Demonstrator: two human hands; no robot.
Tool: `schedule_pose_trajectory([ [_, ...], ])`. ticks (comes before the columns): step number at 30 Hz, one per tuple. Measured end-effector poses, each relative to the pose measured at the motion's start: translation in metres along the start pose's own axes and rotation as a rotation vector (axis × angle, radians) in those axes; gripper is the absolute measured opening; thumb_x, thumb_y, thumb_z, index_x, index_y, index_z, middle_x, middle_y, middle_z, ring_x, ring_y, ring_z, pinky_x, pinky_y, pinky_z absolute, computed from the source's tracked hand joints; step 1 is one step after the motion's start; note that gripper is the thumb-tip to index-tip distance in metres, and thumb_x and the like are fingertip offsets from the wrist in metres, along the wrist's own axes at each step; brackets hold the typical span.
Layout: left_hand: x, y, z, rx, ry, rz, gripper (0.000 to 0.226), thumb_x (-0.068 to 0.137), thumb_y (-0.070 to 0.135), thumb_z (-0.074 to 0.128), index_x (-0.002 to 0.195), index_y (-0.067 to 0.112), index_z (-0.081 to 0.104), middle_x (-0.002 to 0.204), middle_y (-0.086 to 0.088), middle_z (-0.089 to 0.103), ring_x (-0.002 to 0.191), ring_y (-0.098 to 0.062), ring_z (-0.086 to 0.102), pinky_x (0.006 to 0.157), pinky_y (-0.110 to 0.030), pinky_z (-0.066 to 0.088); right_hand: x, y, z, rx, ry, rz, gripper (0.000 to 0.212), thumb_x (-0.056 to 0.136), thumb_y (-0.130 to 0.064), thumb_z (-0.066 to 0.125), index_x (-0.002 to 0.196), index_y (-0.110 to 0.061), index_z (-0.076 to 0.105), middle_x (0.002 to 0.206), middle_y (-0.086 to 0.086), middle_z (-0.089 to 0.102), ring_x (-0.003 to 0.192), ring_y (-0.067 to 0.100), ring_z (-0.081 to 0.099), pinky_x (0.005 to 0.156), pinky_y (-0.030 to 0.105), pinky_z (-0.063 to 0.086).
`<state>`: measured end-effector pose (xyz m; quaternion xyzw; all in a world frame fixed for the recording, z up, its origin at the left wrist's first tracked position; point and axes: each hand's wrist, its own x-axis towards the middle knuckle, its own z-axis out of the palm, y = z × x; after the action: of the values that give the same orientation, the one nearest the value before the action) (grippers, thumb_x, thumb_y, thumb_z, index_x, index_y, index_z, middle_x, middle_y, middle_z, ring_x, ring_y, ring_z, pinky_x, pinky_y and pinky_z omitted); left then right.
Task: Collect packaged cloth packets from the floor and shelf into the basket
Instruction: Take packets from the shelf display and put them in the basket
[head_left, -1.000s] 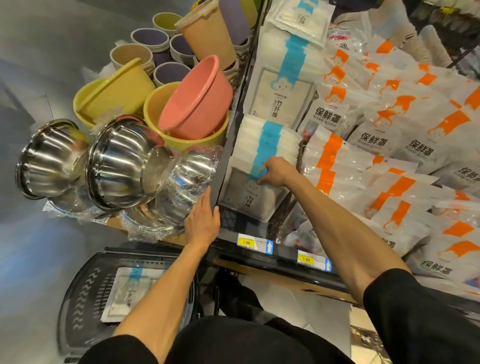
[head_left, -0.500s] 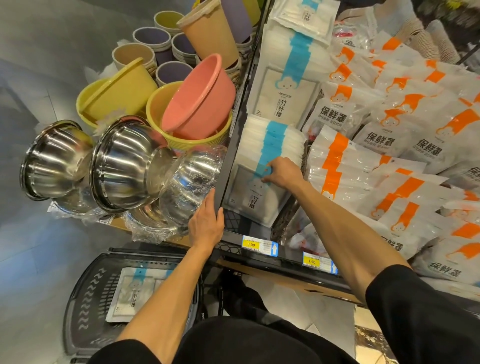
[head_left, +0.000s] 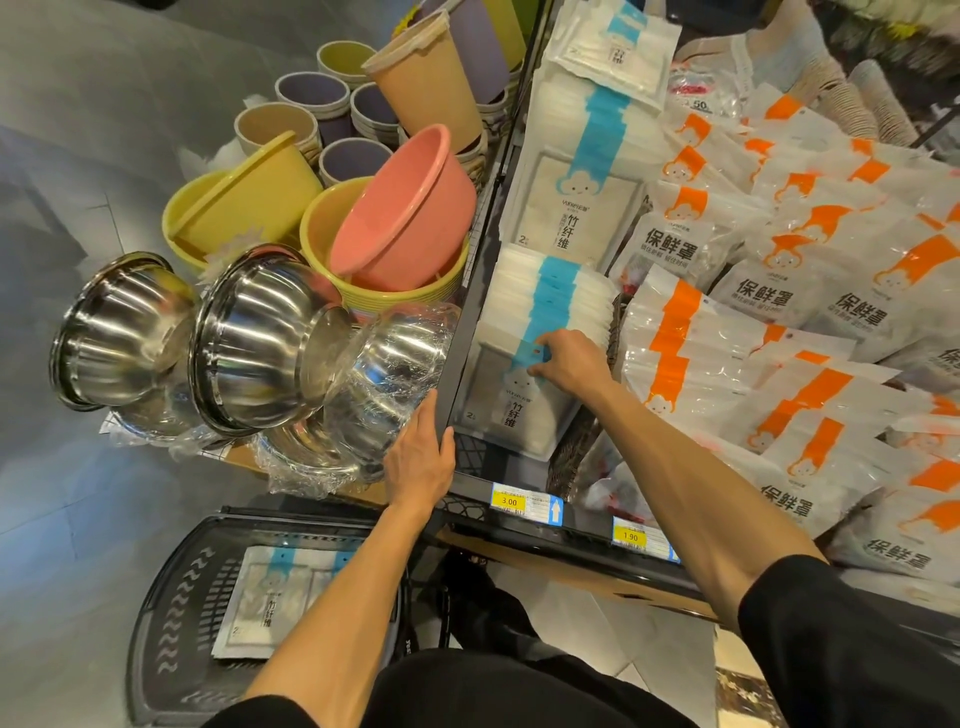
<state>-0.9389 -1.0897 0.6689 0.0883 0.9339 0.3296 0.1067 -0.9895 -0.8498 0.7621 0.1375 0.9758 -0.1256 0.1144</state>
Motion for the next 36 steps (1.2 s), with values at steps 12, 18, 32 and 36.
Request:
schedule_pose_trajectory([
  [12, 0.005, 0.007, -0.043, 0.168, -0.208, 0.105, 0.064, 0.103, 0.035, 0.048, 0.157, 0.014, 0.020, 0.151, -0.015, 0.043, 0.136, -0.037, 0.043, 0.107, -0.055, 0.040, -0.035, -0.014, -0.020, -0.102, -0.001, -0.012, 0.052, 0.091, -0.033, 0.064, 0.135, -0.011, 0.048, 0.127, 0.016, 0.054, 0.114, 0.035, 0.052, 0.093, 0.046, 0.048],
  [18, 0.001, 0.030, -0.097, 0.357, -0.159, 0.266, 0.054, 0.100, 0.032, 0.053, 0.147, 0.012, 0.036, 0.133, -0.018, 0.055, 0.122, -0.038, 0.052, 0.094, -0.052, 0.047, -0.077, -0.029, -0.025, -0.150, -0.014, 0.005, 0.053, 0.093, -0.036, 0.059, 0.140, -0.013, 0.046, 0.130, 0.015, 0.052, 0.116, 0.035, 0.053, 0.093, 0.047, 0.049],
  [32, -0.044, 0.044, -0.160, 0.650, -0.057, 0.427, 0.052, 0.099, 0.040, 0.051, 0.145, 0.018, 0.041, 0.150, -0.008, 0.043, 0.137, -0.034, 0.039, 0.104, -0.054, 0.039, -0.190, -0.090, -0.019, -0.303, 0.028, -0.051, 0.061, 0.092, -0.049, 0.061, 0.141, -0.016, 0.044, 0.138, 0.014, 0.047, 0.128, 0.036, 0.044, 0.103, 0.053, 0.042],
  [36, -0.068, 0.029, -0.172, 0.673, -0.063, 0.422, 0.054, 0.098, 0.043, 0.050, 0.146, 0.018, 0.041, 0.150, -0.009, 0.044, 0.135, -0.034, 0.043, 0.103, -0.054, 0.040, -0.218, -0.105, -0.017, -0.279, 0.017, -0.028, 0.063, 0.092, -0.045, 0.062, 0.143, -0.015, 0.042, 0.142, 0.013, 0.044, 0.131, 0.035, 0.042, 0.104, 0.051, 0.040],
])
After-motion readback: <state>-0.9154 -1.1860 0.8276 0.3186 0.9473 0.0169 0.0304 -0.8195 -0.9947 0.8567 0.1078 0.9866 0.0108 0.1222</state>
